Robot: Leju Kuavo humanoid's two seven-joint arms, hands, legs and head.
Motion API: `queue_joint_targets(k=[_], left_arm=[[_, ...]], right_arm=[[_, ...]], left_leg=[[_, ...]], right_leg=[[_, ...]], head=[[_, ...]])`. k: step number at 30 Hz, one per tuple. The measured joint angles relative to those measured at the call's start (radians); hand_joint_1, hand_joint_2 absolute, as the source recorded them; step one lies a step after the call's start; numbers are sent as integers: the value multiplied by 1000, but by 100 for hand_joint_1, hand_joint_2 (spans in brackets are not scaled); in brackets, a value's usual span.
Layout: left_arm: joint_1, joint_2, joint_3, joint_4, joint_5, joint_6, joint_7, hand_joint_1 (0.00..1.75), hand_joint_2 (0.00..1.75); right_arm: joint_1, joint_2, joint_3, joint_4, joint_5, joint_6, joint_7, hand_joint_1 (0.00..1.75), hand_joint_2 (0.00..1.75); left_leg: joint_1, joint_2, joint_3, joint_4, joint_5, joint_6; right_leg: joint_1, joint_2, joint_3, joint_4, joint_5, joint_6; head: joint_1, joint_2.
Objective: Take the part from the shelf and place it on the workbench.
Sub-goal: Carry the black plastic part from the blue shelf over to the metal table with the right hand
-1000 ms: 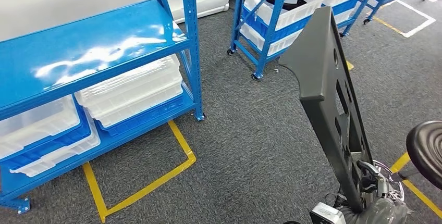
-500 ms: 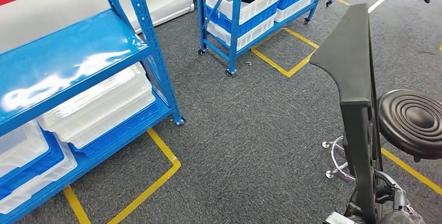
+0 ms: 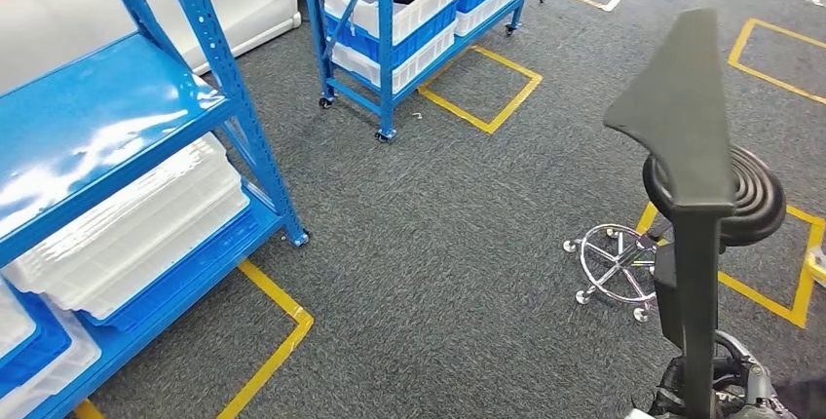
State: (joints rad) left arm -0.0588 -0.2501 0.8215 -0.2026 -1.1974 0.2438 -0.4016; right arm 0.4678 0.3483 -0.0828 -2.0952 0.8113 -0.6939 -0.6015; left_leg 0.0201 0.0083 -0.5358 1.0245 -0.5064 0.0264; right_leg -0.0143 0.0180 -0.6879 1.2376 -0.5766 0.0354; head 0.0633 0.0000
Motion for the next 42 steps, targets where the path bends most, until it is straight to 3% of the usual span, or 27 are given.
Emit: queue_joint_targets(k=[2, 3, 5, 7, 8, 10, 11, 13, 15, 16, 17, 18, 19, 21, 23, 25, 27, 28, 30, 32, 33, 35, 36, 37, 39, 41, 42], left_arm=[[0, 0, 1, 0, 0, 0, 1, 0, 175], [-1, 0, 1, 0, 0, 0, 1, 0, 175], [-3, 0, 1, 0, 0, 0, 0, 0, 175], [-4, -1, 1, 0, 0, 0, 1, 0, 175], [-5, -1, 2, 0, 0, 0, 1, 0, 175], [-7, -2, 2, 0, 0, 0, 2, 0, 175], [-9, -2, 2, 0, -1, 0, 3, 0, 175], [-10, -3, 2, 0, -2, 1, 3, 0, 175], [-10, -3, 2, 0, -2, 2, 4, 0, 175], [-8, -3, 2, 0, -2, 2, 4, 0, 175], [-7, -3, 2, 0, -2, 2, 5, 0, 175], [-6, -3, 2, 0, -2, 2, 6, 0, 175], [-6, -3, 2, 0, -2, 2, 6, 0, 175], [-5, -3, 2, 0, -2, 3, 6, 0, 175], [-7, -3, 2, 0, -3, 3, 7, 0, 175], [-9, -3, 2, 0, -4, 4, 7, 0, 175], [-10, -4, 3, 0, -4, 5, 7, 0, 175], [-11, -4, 3, 0, -3, 5, 7, 0, 175], [-9, -4, 3, 0, -3, 5, 7, 0, 175], [-7, -4, 3, 0, -3, 5, 7, 0, 175], [-7, -3, 3, 0, -3, 6, 6, 0, 175], [-8, -3, 3, 0, -4, 6, 6, 0, 175], [-8, -3, 3, 0, -4, 6, 6, 0, 175], [-9, -3, 3, 0, -5, 6, 5, 0, 175], [-10, -3, 3, 0, -6, 6, 4, 0, 175], [-12, -5, 3, 0, -7, 6, 4, 0, 175], [-13, -6, 3, 0, -8, 6, 4, 0, 175]], right_arm=[[-5, 0, 0, 6, -3, 0, 0, 175, 175], [-6, 0, 0, 10, -5, 0, 0, 175, 175], [-11, 0, 0, 15, -9, 0, 4, 175, 175], [-20, 0, 0, 19, -13, 0, 10, 175, 175], [-23, 0, 0, 21, -14, 0, 13, 175, 175], [-25, 0, -1, 23, -20, 0, 17, 175, 175], [-25, 0, -2, 24, -24, 0, 18, 175, 175], [-31, -1, -6, 26, -32, -1, 19, 175, 175], [-40, -1, -8, 30, -39, -2, 21, 175, 175], [-43, -1, -10, 32, -40, -2, 23, 175, 175], [-43, -1, -12, 35, -41, -2, 23, 175, 175], [-43, -1, -15, 37, -41, -2, 24, 175, 175], [-44, -1, -17, 39, -42, -3, 24, 175, 175], [-45, -1, -20, 41, -42, -3, 24, 175, 175], [-46, -1, -22, 41, -42, -3, 24, 175, 175], [-46, -1, -25, 41, -42, -3, 24, 175, 175], [-44, -2, -30, 41, -42, -3, 24, 175, 175], [-45, -2, -31, 41, -42, -3, 24, 175, 175], [-48, -2, -32, 42, -42, -4, 24, 175, 175], [-48, -4, -33, 46, -42, -3, 24, 175, 175], [-48, -4, -34, 49, -42, -3, 24, 175, 175], [-48, -5, -35, 51, -42, -3, 25, 175, 175], [-49, -5, -35, 52, -42, -3, 25, 175, 175], [-50, -5, -36, 52, -41, -3, 25, 175, 175], [-51, -6, -36, 53, -42, -3, 27, 175, 175], [-50, -7, -37, 53, -43, -4, 29, 175, 175], [-49, -7, -38, 53, -44, -4, 29, 175, 175]], left_leg=[[-2, 26, 1, 0, -3, 1], [-3, 38, 2, 0, -4, 1], [-3, 57, 9, 0, -9, -3], [-6, 74, 15, -1, -14, -10], [-8, 82, 17, -2, -16, -14], [-10, 97, 22, -8, -17, -24], [-9, 93, 25, -6, -21, -28], [-8, 56, 7, 43, -57, -34], [-6, 11, -51, 164, -119, -35], [-6, 4, -82, 225, -140, -35], [-6, 1, -103, 260, -142, -36], [-6, 0, -108, 260, -124, -36], [-5, -4, -95, 222, -90, -37], [-1, -41, -47, 97, -22, -35], [1, -77, -20, 28, -3, -32], [-3, -70, -17, 19, -5, -22], [-3, -48, -12, 8, 3, -8], [-2, -36, -10, 2, 6, -2], [-3, -10, -9, -1, 7, 4], [-6, 18, -8, -1, 3, 6], [-6, 31, -7, -1, 1, 5], [-7, 53, 0, -1, -5, 2], [-7, 62, 5, -1, -8, -1], [-9, 71, 8, -1, -12, -5], [-13, 88, 14, -2, -17, -14], [-13, 105, 24, -6, -23, -24], [-12, 95, 26, -1, -31, -28]], right_leg=[[-2, -10, -38, 75, -16, 3], [-2, -13, -30, 61, 2, 3], [1, -37, 35, -62, 65, -4], [13, -70, 90, -170, 98, -16], [18, -77, 98, -191, 99, -22], [23, -61, 96, -197, 100, -33], [20, -52, 99, -203, 103, -39], [14, -33, 107, -218, 111, -52], [12, -14, 109, -221, 113, -61], [12, -2, 109, -220, 112, -63], [12, 11, 109, -217, 111, -64], [12, 25, 109, -214, 110, -63], [11, 39, 109, -210, 108, -62], [10, 64, 105, -196, 101, -54], [10, 85, 94, -183, 97, -42], [5, 105, 86, -183, 100, -28], [4, 83, 79, -172, 94, -17], [5, 57, 67, -146, 78, -13], [4, 5, 17, -43, 22, -4], [0, -7, -33, 54, -12, 3], [-2, -10, -37, 61, -4, 4], [-2, -28, 12, -31, 57, 2], [2, -54, 46, -95, 81, -2], [8, -77, 73, -147, 98, -9], [21, -102, 90, -188, 98, -23], [21, -79, 93, -197, 100, -36], [18, -67, 99, -205, 103, -43]], head=[[0, 0], [0, 0], [0, 0], [0, 0], [0, 0], [0, 0], [-1, 0], [-2, 0], [-2, 0], [-2, 0], [-2, 0], [-2, 0], [-2, 0], [-2, 0], [-2, 0], [-2, 0], [-1, 0], [-1, 0], [0, 0], [0, 0], [0, 0], [0, 0], [0, 0], [0, 0], [0, 0], [0, 0], [0, 0]])
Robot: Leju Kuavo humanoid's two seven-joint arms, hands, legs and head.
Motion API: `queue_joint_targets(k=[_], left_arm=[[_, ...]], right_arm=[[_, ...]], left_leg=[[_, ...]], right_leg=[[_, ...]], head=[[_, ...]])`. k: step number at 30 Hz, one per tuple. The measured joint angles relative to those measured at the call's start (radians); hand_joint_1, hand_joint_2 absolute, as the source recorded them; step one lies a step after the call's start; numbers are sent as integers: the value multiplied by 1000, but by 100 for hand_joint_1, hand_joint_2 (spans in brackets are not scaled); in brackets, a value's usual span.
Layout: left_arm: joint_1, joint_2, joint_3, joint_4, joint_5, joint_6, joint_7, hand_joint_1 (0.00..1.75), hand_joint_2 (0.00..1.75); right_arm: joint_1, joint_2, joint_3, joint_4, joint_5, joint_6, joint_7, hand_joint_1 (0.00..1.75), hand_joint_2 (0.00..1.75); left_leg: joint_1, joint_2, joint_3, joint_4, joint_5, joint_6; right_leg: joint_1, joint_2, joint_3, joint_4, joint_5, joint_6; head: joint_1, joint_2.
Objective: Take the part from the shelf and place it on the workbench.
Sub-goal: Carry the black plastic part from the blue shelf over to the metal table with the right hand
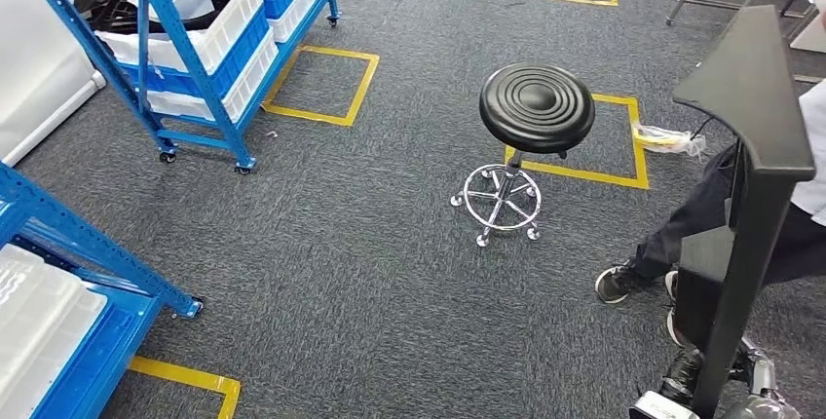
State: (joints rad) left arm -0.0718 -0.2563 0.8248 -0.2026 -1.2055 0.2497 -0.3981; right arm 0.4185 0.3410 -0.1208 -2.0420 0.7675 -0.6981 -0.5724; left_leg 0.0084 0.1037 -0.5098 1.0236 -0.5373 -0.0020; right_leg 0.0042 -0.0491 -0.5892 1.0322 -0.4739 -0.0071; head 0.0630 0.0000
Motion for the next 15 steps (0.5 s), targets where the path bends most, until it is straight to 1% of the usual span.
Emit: queue_joint_targets(k=[1, 2, 3, 4, 5, 6, 7, 8, 9, 10, 11, 12, 13, 14, 15], left_arm=[[-1, -1, 0, 0, -1, 0, 0, 0, 175], [-1, -2, 0, 0, -1, 0, 0, 0, 175], [-1, -2, 0, 0, -2, 0, 0, 0, 175], [0, -1, 0, 0, -2, 0, 0, 0, 175], [3, -1, 0, 0, -3, 0, 0, 0, 175], [5, -1, 0, 0, -3, 0, 1, 0, 175], [7, -1, 0, 0, -3, 0, 1, 0, 175], [7, -1, 0, 0, -3, 0, 1, 0, 175], [7, -1, 0, 0, -3, 0, 1, 0, 175], [7, 0, 0, 0, -4, 0, 1, 0, 175], [6, 0, 0, 0, -4, 0, 1, 0, 175], [5, 0, 0, 0, -4, 1, 1, 0, 175], [4, 0, 0, 0, -4, 1, 0, 0, 175], [3, 0, 0, 0, -5, 1, 0, 0, 175], [3, 0, 0, 0, -5, 1, 0, 0, 175]], right_arm=[[-1, 0, 0, 0, 0, 0, 0, 175, 175], [-2, 0, -1, 0, 0, -1, 0, 175, 175], [-3, -1, -1, 0, 0, -1, 0, 175, 175], [-5, -1, -1, 2, 0, -1, 0, 175, 175], [-5, -1, -1, 3, 0, -1, 0, 175, 175], [-5, -1, -2, 4, -1, -1, 1, 175, 175], [-5, -1, -2, 4, -2, -1, 1, 175, 175], [-4, -1, -2, 4, -3, -1, 1, 175, 175], [-4, -1, -2, 4, -4, -1, 1, 175, 175], [-5, -1, -2, 4, -5, -1, 1, 175, 175], [-5, -2, -3, 4, -6, -1, 2, 175, 175], [-6, -2, -3, 4, -6, -1, 3, 175, 175], [-6, -2, -3, 4, -7, -1, 3, 175, 175], [-5, -2, -3, 4, -7, -1, 4, 175, 175], [-4, -3, -4, 4, -8, -1, 5, 175, 175]], left_leg=[[1, -19, -6, 21, -16, -3], [2, -46, -24, 64, -40, -5], [3, -72, -53, 125, -69, -6], [3, -86, -89, 191, -95, -6], [3, -92, -120, 243, -108, -7], [3, -94, -137, 265, -102, -8], [4, -96, -137, 248, -75, -8], [5, -103, -121, 198, -35, -8], [6, -120, -98, 137, 0, -6], [8, -141, -76, 80, 24, -5], [8, -160, -62, 45, 34, -3], [7, -172, -56, 30, 32, 0], [5, -170, -56, 26, 31, 5], [4, -161, -54, 24, 34, 11], [4, -151, -52, 17, 38, 18]], right_leg=[[-3, 12, 6, -8, 3, -7], [-7, 23, 12, -14, 5, -13], [-5, 35, 14, -15, 5, -17], [-5, 48, 14, -14, 5, -21], [-4, 62, 14, -12, 3, -23], [-4, 77, 14, -9, 2, -24], [-4, 92, 15, -5, -1, -23], [-5, 107, 15, 0, -4, -21], [-7, 120, 15, 7, -8, -16], [-7, 131, 12, 16, -13, -11], [-8, 140, 7, 22, -17, -5], [-9, 149, 3, 26, -18, 2], [-10, 158, -2, 27, -17, 9], [-12, 163, -4, 25, -15, 14], [-13, 153, -6, 28, -17, 19]], head=[[0, 0], [-1, 0], [-1, 0], [-2, 0], [-2, 0], [-2, 0], [-2, 0], [-2, 0], [-2, 0], [-2, 0], [-1, 0], [-1, 0], [-1, 0], [-1, 0], [-1, 0]])
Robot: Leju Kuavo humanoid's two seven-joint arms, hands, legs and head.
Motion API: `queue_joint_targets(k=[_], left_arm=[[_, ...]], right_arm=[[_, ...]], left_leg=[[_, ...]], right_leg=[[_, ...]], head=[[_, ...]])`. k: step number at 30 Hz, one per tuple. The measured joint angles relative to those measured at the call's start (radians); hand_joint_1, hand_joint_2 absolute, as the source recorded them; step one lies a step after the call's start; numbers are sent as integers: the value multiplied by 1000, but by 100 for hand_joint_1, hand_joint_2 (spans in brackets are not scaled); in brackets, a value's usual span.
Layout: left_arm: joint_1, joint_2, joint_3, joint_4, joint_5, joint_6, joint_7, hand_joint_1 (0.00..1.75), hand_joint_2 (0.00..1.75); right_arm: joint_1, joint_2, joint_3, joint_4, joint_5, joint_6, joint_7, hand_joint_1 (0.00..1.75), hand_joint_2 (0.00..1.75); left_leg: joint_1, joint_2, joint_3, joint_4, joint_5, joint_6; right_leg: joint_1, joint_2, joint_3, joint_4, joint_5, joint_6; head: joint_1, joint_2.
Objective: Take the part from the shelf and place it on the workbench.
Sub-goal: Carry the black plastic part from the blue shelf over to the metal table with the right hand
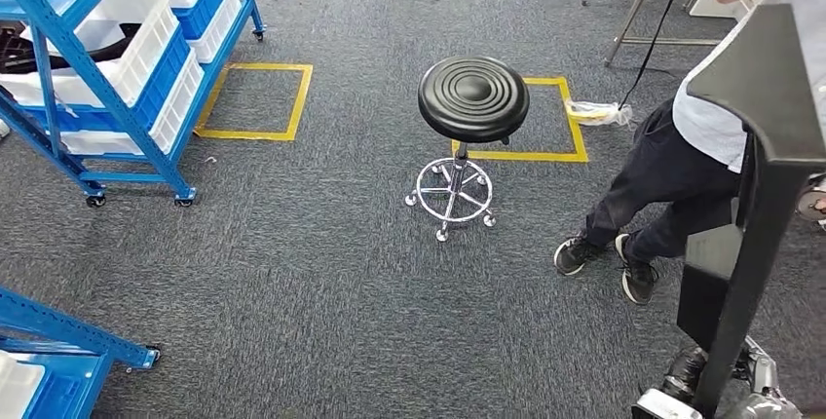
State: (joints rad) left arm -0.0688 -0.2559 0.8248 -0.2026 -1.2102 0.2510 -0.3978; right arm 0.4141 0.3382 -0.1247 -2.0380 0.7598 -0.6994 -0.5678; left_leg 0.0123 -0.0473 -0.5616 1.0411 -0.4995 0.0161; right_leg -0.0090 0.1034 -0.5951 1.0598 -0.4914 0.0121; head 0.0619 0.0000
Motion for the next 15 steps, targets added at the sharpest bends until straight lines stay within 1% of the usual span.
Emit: queue_joint_targets(k=[1, 2, 3, 4, 5, 6, 7, 8, 9, 10, 11, 12, 13, 14, 15], left_arm=[[0, 0, 0, 0, 0, 0, 0, 0, 175], [0, 0, 0, 0, 0, 0, 0, 0, 175], [0, -1, 0, 0, 0, 0, 0, 0, 175], [1, 0, 0, 0, 0, 0, 0, 0, 175], [2, 0, 0, 0, 0, 0, 0, 0, 175], [3, 1, 0, 0, 0, 0, 0, 0, 175], [3, 1, 0, 0, 0, 0, 0, 0, 175], [3, 1, 0, 0, 0, 0, 0, 0, 175], [2, 1, 0, 0, 0, 0, 0, 0, 175], [2, 1, 0, 0, 0, 0, 0, 0, 175], [2, 1, 0, 0, 0, 0, 0, 0, 175], [1, 0, 0, 0, 0, 0, 0, 0, 175], [0, 0, 0, 0, 0, 0, 0, 0, 175], [-3, 0, 0, 0, 0, 0, 0, 0, 175], [-5, -1, 0, 0, 0, 0, -1, 0, 175]], right_arm=[[0, 0, -1, 0, -1, 0, 0, 175, 175], [-1, -1, -1, 0, -1, 0, 1, 175, 175], [-1, -2, -1, 0, -2, 0, 1, 175, 175], [-3, -3, -1, 0, -2, 0, 1, 175, 175], [-3, -4, -1, 0, -2, 0, 1, 175, 175], [-3, -5, -1, 1, -3, 0, 1, 175, 175], [-2, -5, -2, 1, -4, 0, 1, 175, 175], [-2, -6, -2, 1, -4, 0, 2, 175, 175], [-2, -6, -2, 1, -4, 0, 2, 175, 175], [-3, -6, -2, 1, -4, 0, 2, 175, 175], [-4, -7, -2, 2, -4, 0, 2, 175, 175], [-5, -7, -2, 2, -5, 0, 2, 175, 175], [-5, -8, -2, 2, -6, 0, 2, 175, 175], [-5, -8, -2, 2, -7, 0, 3, 175, 175], [-4, -9, -3, 2, -7, 0, 3, 175, 175]], left_leg=[[1, 11, 3, -7, 4, 7], [2, 22, 6, -13, 6, 12], [2, 34, 7, -16, 7, 16], [1, 47, 8, -17, 6, 18], [0, 60, 8, -17, 4, 19], [-1, 73, 9, -17, 2, 19], [-1, 85, 11, -17, -1, 19], [-1, 96, 15, -17, -4, 17], [-2, 105, 19, -17, -7, 15], [-3, 115, 24, -17, -11, 12], [-5, 122, 27, -17, -14, 7], [-6, 130, 30, -17, -17, 2], [-7, 138, 34, -19, -19, -3], [-7, 147, 40, -22, -21, -8], [-6, 147, 46, -23, -25, -13]], right_leg=[[0, -20, -7, 15, -10, 5], [2, -46, -24, 49, -31, 9], [2, -72, -50, 102, -58, 12], [1, -85, -83, 164, -86, 16], [-1, -91, -113, 218, -103, 19], [-3, -93, -129, 244, -104, 21], [-5, -96, -126, 234, -86, 21], [-5, -103, -102, 187, -54, 20], [-4, -120, -67, 118, -20, 17], [2, -140, -34, 55, 3, 12], [8, -155, -11, 10, 16, 6], [13, -164, -1, -12, 17, 0], [18, -160, -1, -16, 14, -5], [19, -149, 0, -19, 15, -11], [16, -140, 5, -27, 17, -17]], head=[[0, 0], [1, 0], [1, 0], [1, 0], [1, 0], [1, 0], [1, 0], [1, 0], [1, 0], [1, 0], [1, 0], [1, 0], [0, 0], [0, 0], [0, 0]])
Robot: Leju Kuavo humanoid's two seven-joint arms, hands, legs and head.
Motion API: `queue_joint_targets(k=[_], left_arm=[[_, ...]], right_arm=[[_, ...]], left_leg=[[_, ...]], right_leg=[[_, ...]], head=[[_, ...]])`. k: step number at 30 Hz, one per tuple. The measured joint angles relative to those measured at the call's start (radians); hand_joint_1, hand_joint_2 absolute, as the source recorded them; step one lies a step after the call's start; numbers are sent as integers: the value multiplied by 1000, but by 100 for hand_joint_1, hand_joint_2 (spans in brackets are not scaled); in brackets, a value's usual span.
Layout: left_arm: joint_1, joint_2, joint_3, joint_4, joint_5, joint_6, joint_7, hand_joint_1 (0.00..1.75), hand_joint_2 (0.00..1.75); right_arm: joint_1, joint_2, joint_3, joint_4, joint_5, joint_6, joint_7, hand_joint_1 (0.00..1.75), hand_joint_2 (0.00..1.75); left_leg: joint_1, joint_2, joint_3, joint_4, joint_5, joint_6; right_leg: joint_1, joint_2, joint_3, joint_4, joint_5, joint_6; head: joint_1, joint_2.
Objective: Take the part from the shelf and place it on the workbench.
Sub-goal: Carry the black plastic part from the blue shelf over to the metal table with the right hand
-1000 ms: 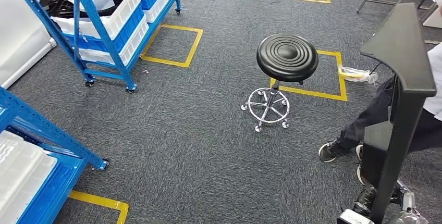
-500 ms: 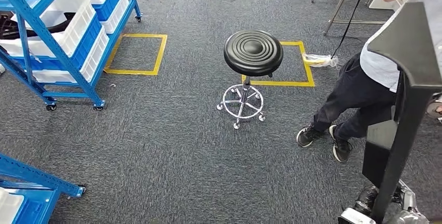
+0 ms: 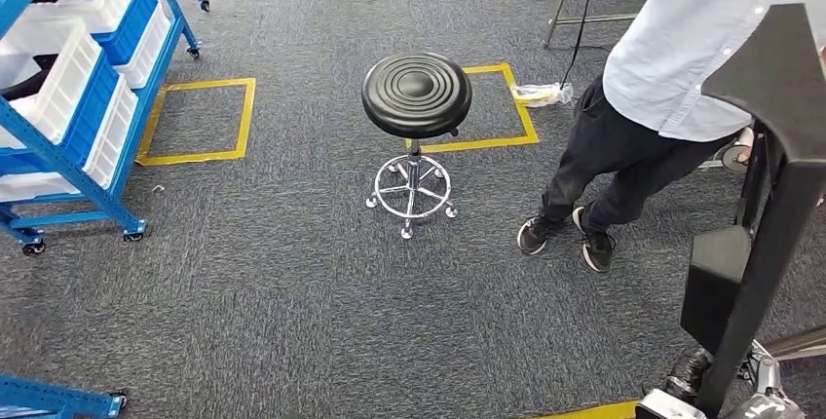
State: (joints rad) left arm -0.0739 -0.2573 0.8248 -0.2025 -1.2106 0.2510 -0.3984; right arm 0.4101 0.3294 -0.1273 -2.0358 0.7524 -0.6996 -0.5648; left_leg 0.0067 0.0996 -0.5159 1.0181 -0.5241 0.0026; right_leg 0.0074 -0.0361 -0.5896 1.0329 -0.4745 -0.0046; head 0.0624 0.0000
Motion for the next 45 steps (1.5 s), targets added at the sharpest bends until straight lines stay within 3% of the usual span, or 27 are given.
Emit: queue_joint_targets(k=[2, 4, 6, 7, 9, 11, 13, 15, 17, 19, 21, 22, 23, 24, 26, 28, 29, 31, 33, 35, 36, 37, 38, 39, 41, 43, 45], left_arm=[[-2, -2, 0, 0, 0, 0, -1, 0, 175], [-1, -2, 0, 0, 0, 0, -1, 0, 175], [4, -2, 0, 0, 1, 0, 0, 0, 175], [6, -2, 0, 0, 1, 0, 0, 0, 175], [8, -2, 0, 0, 2, 0, 0, 0, 175], [7, -1, 0, 0, 2, 0, 0, 0, 175], [6, -1, 0, 0, 2, 0, 0, 0, 175], [4, -2, 1, 0, 3, 0, 0, 0, 175], [4, -3, 1, 0, 4, 2, 0, 0, 175], [4, -3, 1, 0, 5, 3, 0, 0, 175], [7, -3, 1, 0, 7, 4, 0, 0, 175], [7, -2, 2, 0, 8, 4, -1, 0, 175], [7, -2, 2, 0, 9, 5, -1, 0, 175], [7, -2, 2, 0, 10, 5, -2, 0, 175], [5, -3, 2, 0, 12, 4, -5, 0, 175], [4, -3, 4, 0, 17, -2, -18, 0, 175], [3, -4, 5, 0, 20, -6, -27, 0, 175], [0, -4, 7, 0, 26, -9, -40, 0, 175], [-1, -5, 10, 0, 31, -10, -48, 0, 175], [1, -5, 16, 0, 33, -11, -53, 0, 175], [2, -4, 19, 0, 33, -11, -53, 0, 175], [5, -4, 20, 0, 33, -11, -53, 0, 175], [7, -4, 22, 0, 33, -12, -53, 0, 175], [7, -3, 22, 0, 33, -12, -53, 0, 175], [7, -2, 23, 0, 33, -12, -54, 0, 175], [6, -1, 24, 0, 33, -12, -57, 0, 175], [5, -1, 24, 0, 33, -13, -64, 0, 175]], right_arm=[[-2, -1, -1, 0, 0, 0, 1, 175, 175], [-4, -1, -2, 1, 0, 0, 2, 175, 175], [-4, -2, -2, 3, 0, 0, 3, 175, 175], [-4, -2, -2, 4, 0, 0, 3, 175, 175], [-4, -3, -3, 6, 0, 0, 3, 175, 175], [-4, -3, -3, 6, 0, 0, 3, 175, 175], [-4, -3, -4, 6, 0, 0, 3, 175, 175], [-2, -4, -4, 6, -1, 0, 3, 175, 175], [0, -5, -5, 6, -3, -1, 3, 175, 175], [-2, -6, -5, 6, -6, -1, 3, 175, 175], [-2, -8, -6, 6, -7, -1, 3, 175, 175], [-1, -9, -6, 7, -8, -1, 4, 175, 175], [-1, -10, -6, 8, -8, -1, 4, 175, 175], [0, -11, -6, 8, -9, -1, 4, 175, 175], [-1, -13, -6, 9, -9, -1, 5, 175, 175], [-2, -14, -6, 10, -10, -1, 5, 175, 175], [-2, -14, -6, 10, -11, -1, 5, 175, 175], [-1, -14, -6, 10, -13, -1, 5, 175, 175], [-1, -14, -6, 9, -15, -1, 5, 175, 175], [-1, -14, -5, 9, -17, -1, 4, 175, 175], [-1, -14, -5, 10, -18, -1, 4, 175, 175], [0, -14, -5, 10, -18, -1, 4, 175, 175], [1, -14, -5, 10, -18, -1, 4, 175, 175], [1, -14, -5, 11, -18, -1, 4, 175, 175], [1, -14, -5, 11, -18, -1, 4, 175, 175], [1, -14, -5, 12, -18, -1, 4, 175, 175], [2, -14, -5, 12, -18, -1, 3, 175, 175]], left_leg=[[3, -37, -8, 38, -29, -8], [5, -83, -62, 152, -87, -10], [5, -91, -124, 261, -119, -13], [5, -91, -136, 272, -107, -14], [7, -103, -108, 182, -33, -13], [11, -147, -62, 66, 19, -9], [10, -171, -47, 27, 23, -2], [8, -150, -45, 20, 28, 11], [11, -128, -42, 10, 36, 24], [12, -103, -40, 4, 37, 31], [10, -75, -39, 4, 34, 33], [10, -61, -38, 4, 31, 32], [10, -49, -36, 4, 29, 31], [10, -38, -32, 4, 26, 29], [7, -19, -22, 4, 18, 22], [4, -3, -14, 3, 11, 11], [3, 7, -9, 1, 8, 5], [4, 13, 0, 2, -1, -6], [7, -28, -18, 56, -39, -13], [9, -78, -79, 181, -101, -15], [9, -88, -113, 244, -122, -15], [9, -91, -134, 278, -124, -15], [9, -92, -140, 276, -105, -14], [9, -95, -127, 233, -68, -12], [10, -130, -77, 100, 7, -5], [10, -163, -49, 26, 31, 0], [7, -158, -44, 17, 31, 7]], right_leg=[[-7, 19, 14, -18, 6, -13], [-10, 38, 20, -24, 9, -23], [-9, 63, 20, -21, 9, -26], [-10, 76, 20, -19, 7, -26], [-12, 104, 20, -9, 2, -21], [-12, 126, 15, 6, -7, -12], [-13, 143, 5, 15, -11, 0], [-16, 155, 0, 15, -8, 12], [-15, 122, -14, 42, -26, 22], [-15, 68, -61, 139, -79, 31], [-19, 48, -122, 254, -123, 40], [-22, 44, -136, 277, -122, 43], [-23, 40, -130, 262, -103, 44], [-24, 32, -103, 209, -69, 44], [-19, -13, -33, 72, -12, 37], [-9, -44, -2, 8, -2, 23], [-5, -42, -2, 7, -5, 16], [-8, -15, 3, -2, -2, 3], [-14, 9, 12, -13, 4, -12], [-15, 33, 13, -14, 5, -21], [-14, 47, 13, -13, 4, -24], [-13, 62, 14, -11, 2, -25], [-12, 78, 15, -9, 1, -25], [-12, 94, 16, -7, -1, -24], [-11, 120, 18, 0, -6, -17], [-11, 139, 13, 7, -10, -7], [-15, 157, 8, 6, -9, 6]], head=[[0, 0], [-1, 0], [-1, 0], [-1, 0], [-1, 0], [0, 0], [0, 0], [-1, 0], [2, 0], [5, 0], [5, 0], [5, 0], [5, 0], [5, 0], [5, 0], [5, 0], [5, 0], [5, 0], [4, 0], [4, 0], [3, 0], [3, 0], [3, 0], [3, 0], [4, 0], [4, 0], [3, 0]])
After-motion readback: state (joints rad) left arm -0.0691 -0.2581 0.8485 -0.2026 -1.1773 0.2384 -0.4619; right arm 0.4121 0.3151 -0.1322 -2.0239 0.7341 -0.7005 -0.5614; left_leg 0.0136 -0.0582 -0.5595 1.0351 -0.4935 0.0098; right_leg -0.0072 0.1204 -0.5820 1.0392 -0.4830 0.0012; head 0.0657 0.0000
